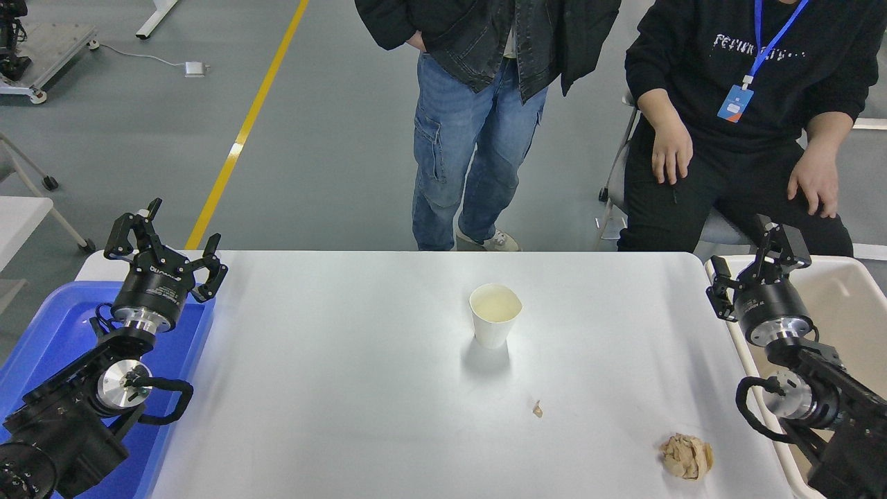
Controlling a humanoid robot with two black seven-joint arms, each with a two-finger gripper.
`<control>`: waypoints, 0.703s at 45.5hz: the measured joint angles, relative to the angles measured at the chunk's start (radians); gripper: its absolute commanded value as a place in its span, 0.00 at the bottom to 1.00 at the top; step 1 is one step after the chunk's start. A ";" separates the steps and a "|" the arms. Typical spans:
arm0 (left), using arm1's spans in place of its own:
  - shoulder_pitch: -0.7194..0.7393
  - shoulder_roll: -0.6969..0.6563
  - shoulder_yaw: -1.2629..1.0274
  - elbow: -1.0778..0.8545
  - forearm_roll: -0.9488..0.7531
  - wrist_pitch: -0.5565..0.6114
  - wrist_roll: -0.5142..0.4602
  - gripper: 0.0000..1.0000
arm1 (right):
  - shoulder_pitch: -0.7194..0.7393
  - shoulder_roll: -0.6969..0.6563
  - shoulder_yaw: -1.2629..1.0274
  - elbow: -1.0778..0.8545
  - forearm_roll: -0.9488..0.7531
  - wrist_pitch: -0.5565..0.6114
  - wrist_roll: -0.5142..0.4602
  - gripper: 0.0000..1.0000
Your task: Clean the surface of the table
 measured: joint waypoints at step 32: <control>0.000 0.000 0.000 0.000 0.000 0.000 0.000 1.00 | -0.003 -0.006 0.001 0.005 0.000 0.000 0.000 0.99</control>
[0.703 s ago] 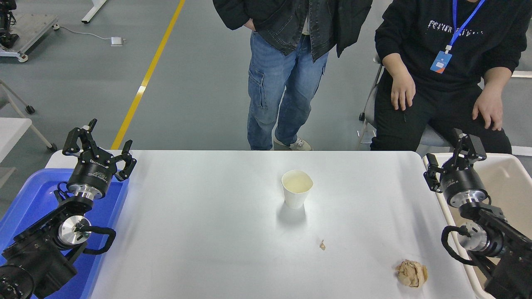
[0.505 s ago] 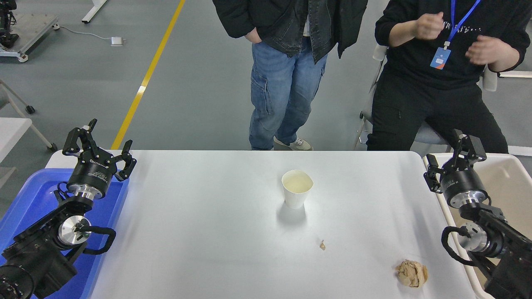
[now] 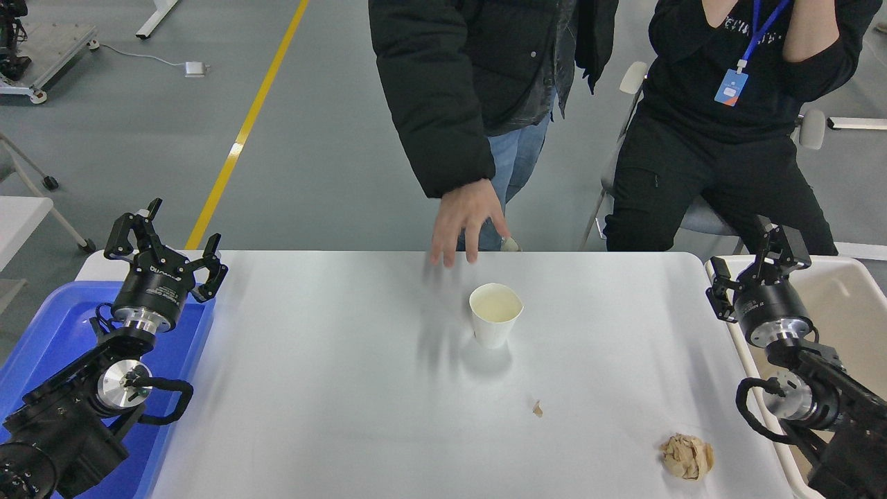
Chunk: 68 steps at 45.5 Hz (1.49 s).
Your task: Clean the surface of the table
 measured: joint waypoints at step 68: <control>0.000 0.000 0.000 0.000 0.000 0.000 0.000 1.00 | 0.088 -0.053 -0.074 -0.021 -0.001 -0.012 -0.018 0.99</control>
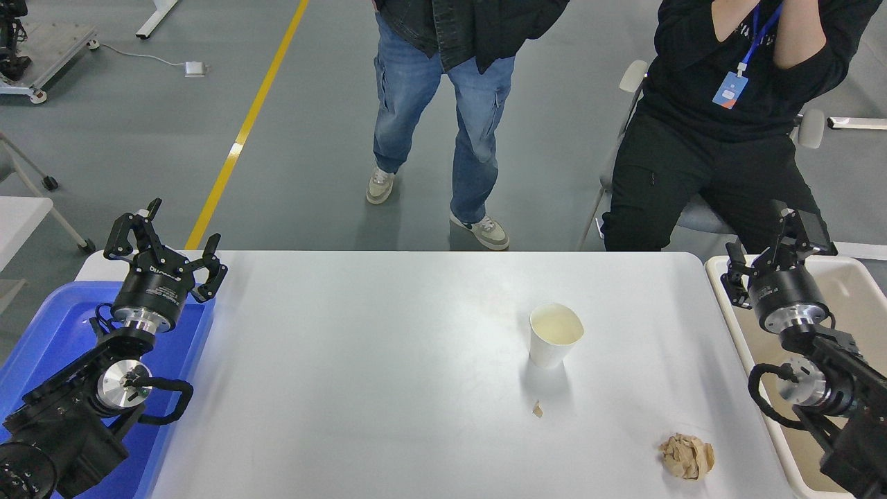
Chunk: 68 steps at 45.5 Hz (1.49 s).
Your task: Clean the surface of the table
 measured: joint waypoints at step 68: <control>0.000 0.000 0.000 0.000 0.000 0.000 0.000 1.00 | 0.872 -0.135 -1.328 0.155 -0.708 0.269 -0.017 0.99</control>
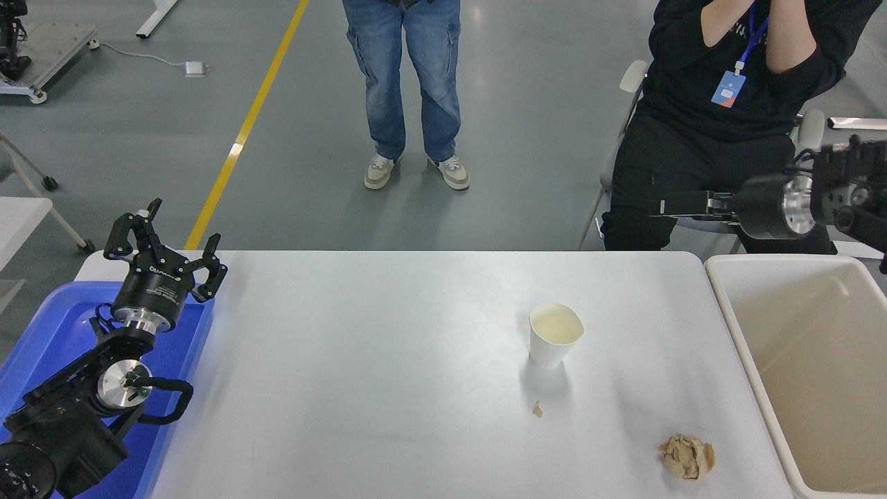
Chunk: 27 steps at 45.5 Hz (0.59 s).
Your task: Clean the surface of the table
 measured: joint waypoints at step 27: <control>0.000 0.000 0.000 0.000 0.000 0.000 0.000 1.00 | -0.138 0.205 -0.014 -0.058 -0.069 -0.040 -0.057 0.98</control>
